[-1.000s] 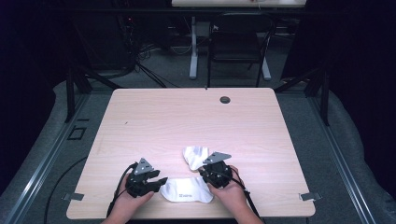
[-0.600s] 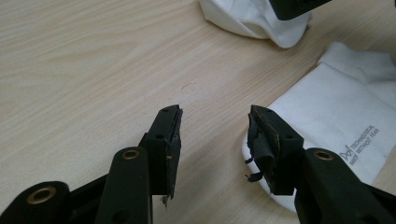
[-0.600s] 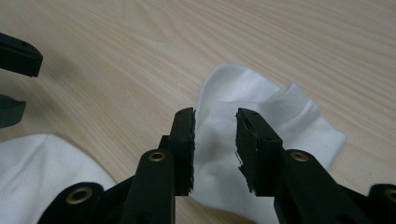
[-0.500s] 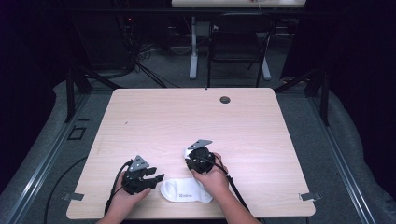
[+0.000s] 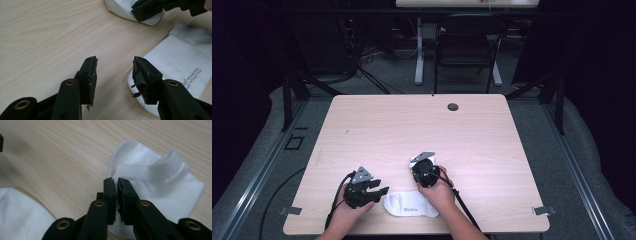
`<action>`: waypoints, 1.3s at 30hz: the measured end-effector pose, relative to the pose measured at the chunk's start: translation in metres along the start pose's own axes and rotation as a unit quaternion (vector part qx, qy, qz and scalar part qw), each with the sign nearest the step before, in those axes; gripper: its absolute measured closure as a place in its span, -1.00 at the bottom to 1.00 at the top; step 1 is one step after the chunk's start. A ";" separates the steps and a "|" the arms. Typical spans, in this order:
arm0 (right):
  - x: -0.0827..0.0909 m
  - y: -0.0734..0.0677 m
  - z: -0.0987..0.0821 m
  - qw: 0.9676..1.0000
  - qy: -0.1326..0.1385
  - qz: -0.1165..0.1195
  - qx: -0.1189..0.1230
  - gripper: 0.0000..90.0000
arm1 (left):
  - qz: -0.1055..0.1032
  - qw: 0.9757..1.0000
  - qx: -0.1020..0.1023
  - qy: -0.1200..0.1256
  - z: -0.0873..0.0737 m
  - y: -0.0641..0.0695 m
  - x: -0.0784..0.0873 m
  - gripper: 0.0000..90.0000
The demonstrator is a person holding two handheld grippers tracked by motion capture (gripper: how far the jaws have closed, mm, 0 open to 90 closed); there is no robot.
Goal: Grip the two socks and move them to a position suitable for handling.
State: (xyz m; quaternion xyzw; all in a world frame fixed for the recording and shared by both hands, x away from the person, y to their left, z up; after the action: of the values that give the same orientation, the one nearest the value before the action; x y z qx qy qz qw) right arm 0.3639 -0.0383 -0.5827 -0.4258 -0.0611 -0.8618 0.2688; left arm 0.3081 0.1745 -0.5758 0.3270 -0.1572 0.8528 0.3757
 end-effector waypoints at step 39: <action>0.067 0.041 -0.012 0.993 0.091 0.008 -0.079 0.99 | 0.004 1.000 0.007 -0.005 -0.001 -0.002 -0.003 0.21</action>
State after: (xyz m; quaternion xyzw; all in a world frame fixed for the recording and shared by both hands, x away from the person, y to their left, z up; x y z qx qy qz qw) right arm 0.3435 -0.1053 -0.5439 -0.3655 0.0354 -0.8970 0.2461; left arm 0.3104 0.1752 -0.5785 0.3331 -0.1544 0.8538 0.3692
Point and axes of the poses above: each handheld gripper's, and its own axes: x roughly backward along the jaws, z roughly out of its top, y roughly to its right, the point moved 2 cm from there along -x, roughly forward along the jaws, and after that the axes turned 10 degrees about -x, right-handed, at the moved point
